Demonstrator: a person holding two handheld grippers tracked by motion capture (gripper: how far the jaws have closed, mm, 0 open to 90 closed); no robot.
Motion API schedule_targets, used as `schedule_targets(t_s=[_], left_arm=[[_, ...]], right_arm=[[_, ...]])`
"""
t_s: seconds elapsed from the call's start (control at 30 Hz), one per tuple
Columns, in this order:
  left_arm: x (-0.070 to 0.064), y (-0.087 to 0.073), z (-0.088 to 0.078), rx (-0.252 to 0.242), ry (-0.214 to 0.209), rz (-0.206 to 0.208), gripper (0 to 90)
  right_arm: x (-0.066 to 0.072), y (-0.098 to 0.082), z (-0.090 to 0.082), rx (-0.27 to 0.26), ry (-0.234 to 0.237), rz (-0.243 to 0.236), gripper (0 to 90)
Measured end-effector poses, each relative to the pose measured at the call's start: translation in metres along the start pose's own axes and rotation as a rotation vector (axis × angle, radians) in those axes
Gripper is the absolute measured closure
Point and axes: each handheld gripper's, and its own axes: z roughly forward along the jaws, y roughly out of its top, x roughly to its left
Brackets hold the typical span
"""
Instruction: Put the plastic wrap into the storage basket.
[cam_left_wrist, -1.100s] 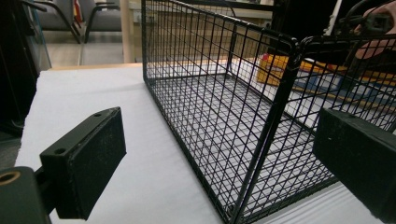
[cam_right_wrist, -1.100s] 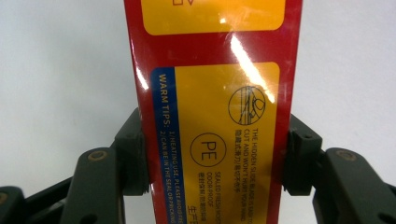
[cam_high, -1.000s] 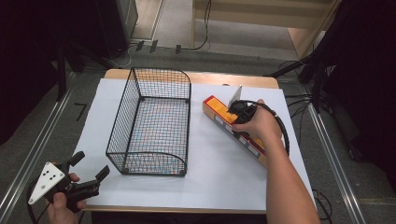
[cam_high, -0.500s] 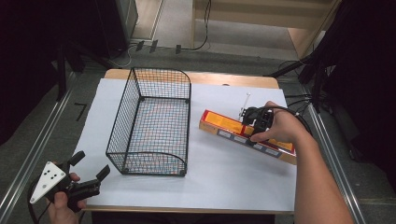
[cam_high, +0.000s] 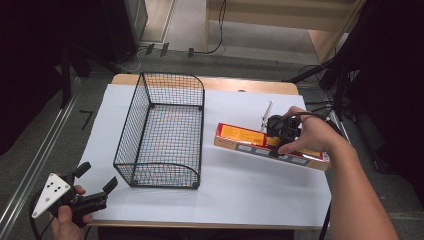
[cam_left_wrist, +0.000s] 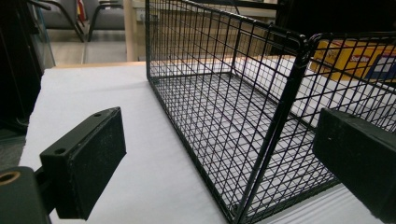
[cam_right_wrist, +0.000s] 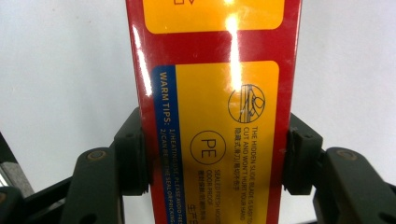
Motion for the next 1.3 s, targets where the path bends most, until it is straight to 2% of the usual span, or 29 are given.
schedule_targets(t_s=[0.5, 0.7, 0.77, 0.87, 0.9, 1.07, 1.3], left_arm=[[-0.001, 0.0, 0.0, 0.002, -0.002, 0.006, 2.9], [-0.001, 0.0, 0.0, 0.002, -0.003, 0.005, 2.9], [-0.002, 0.0, 0.001, 0.002, -0.003, 0.003, 2.9], [-0.002, 0.0, 0.001, 0.001, -0.004, 0.005, 3.0], [-0.002, 0.0, 0.001, 0.001, -0.004, 0.006, 2.9], [-0.002, 0.0, 0.0, 0.0, -0.003, 0.005, 3.0], [-0.001, 0.0, 0.0, -0.005, -0.005, 0.002, 2.9]], right_arm=[[0.005, 0.021, -0.031, -0.04, -0.005, -0.064, 40.3], [0.009, 0.033, -0.038, -0.043, -0.005, -0.067, 40.3], [0.009, 0.038, -0.038, -0.054, -0.003, -0.08, 40.3], [0.012, 0.048, -0.037, -0.046, 0.0, -0.074, 40.2], [0.012, 0.051, -0.036, -0.051, -0.002, -0.097, 40.3], [0.016, 0.071, -0.032, -0.048, 0.002, -0.102, 40.3], [0.023, 0.098, -0.031, -0.027, 0.012, -0.116, 40.2]])
